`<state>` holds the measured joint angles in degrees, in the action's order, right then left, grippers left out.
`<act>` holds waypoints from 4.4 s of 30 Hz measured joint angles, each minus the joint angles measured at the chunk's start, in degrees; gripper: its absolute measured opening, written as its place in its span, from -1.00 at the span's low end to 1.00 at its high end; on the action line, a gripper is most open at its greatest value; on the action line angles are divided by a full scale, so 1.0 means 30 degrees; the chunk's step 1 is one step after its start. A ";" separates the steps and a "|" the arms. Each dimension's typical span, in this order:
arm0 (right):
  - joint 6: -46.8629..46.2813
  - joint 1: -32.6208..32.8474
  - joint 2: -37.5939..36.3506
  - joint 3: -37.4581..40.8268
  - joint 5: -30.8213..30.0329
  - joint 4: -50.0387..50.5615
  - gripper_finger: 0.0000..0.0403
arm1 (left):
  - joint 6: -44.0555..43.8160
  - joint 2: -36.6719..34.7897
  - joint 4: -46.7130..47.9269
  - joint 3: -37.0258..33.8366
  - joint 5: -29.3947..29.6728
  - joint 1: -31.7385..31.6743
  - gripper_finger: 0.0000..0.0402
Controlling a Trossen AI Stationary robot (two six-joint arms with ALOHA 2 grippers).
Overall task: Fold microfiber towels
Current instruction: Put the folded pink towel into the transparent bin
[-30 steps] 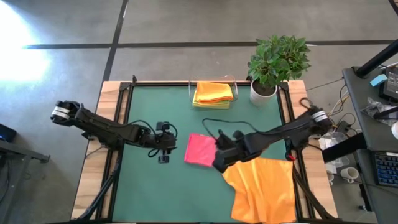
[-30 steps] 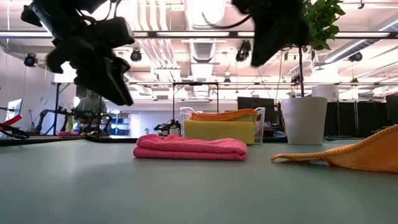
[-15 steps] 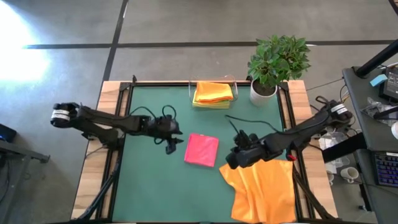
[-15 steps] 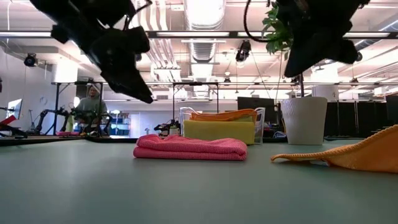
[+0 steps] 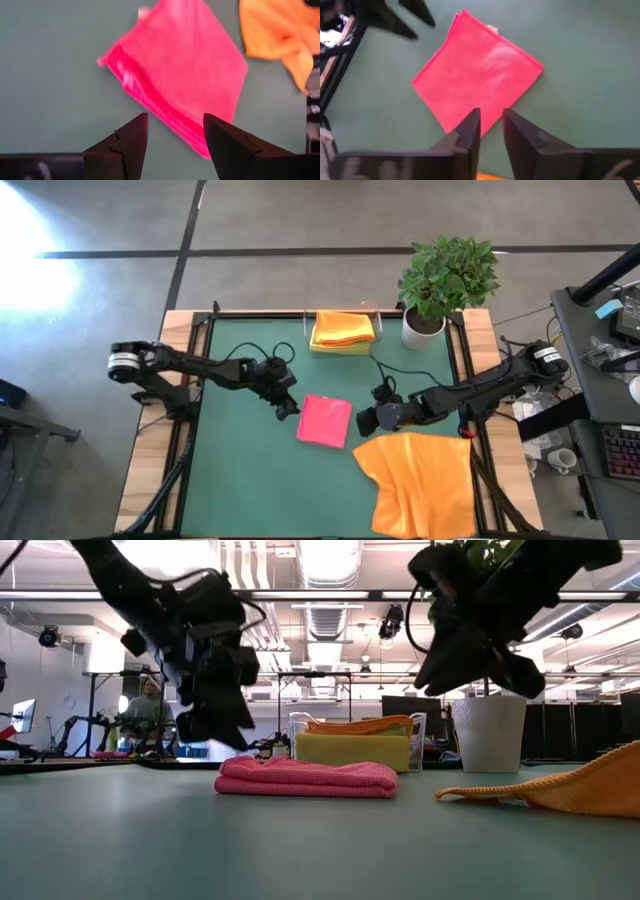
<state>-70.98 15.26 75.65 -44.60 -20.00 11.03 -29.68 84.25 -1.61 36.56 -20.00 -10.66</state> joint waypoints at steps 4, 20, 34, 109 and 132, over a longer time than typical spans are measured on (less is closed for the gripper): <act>0.0000 -0.0785 0.0496 0.0000 0.0150 -0.0167 -0.43 | -0.0033 0.1381 -0.0241 0.0407 -0.0398 0.0000 -0.12; -0.3999 -0.2480 0.4254 0.0000 0.0352 -0.2209 -0.06 | -0.0062 0.2258 -0.0582 0.1156 0.1882 -0.0124 -0.12; -0.4850 -0.2961 0.7005 -0.0283 0.0045 -0.4986 -0.06 | -0.0183 0.3426 -0.1916 0.1142 0.1941 -0.0211 -0.12; 0.9750 -0.7165 0.1932 -0.8925 -0.4400 0.3732 -0.95 | 0.2226 0.1748 -0.2790 0.7741 0.2341 -0.4087 -0.98; 1.2546 -1.3093 0.2683 -0.9464 -0.1929 0.3656 -0.95 | 0.3519 0.4667 -0.2083 1.1072 0.3675 -0.6857 -0.98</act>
<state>-33.34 -24.02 83.70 -72.99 -25.78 22.00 -19.12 98.25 -7.85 69.78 -8.97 -31.23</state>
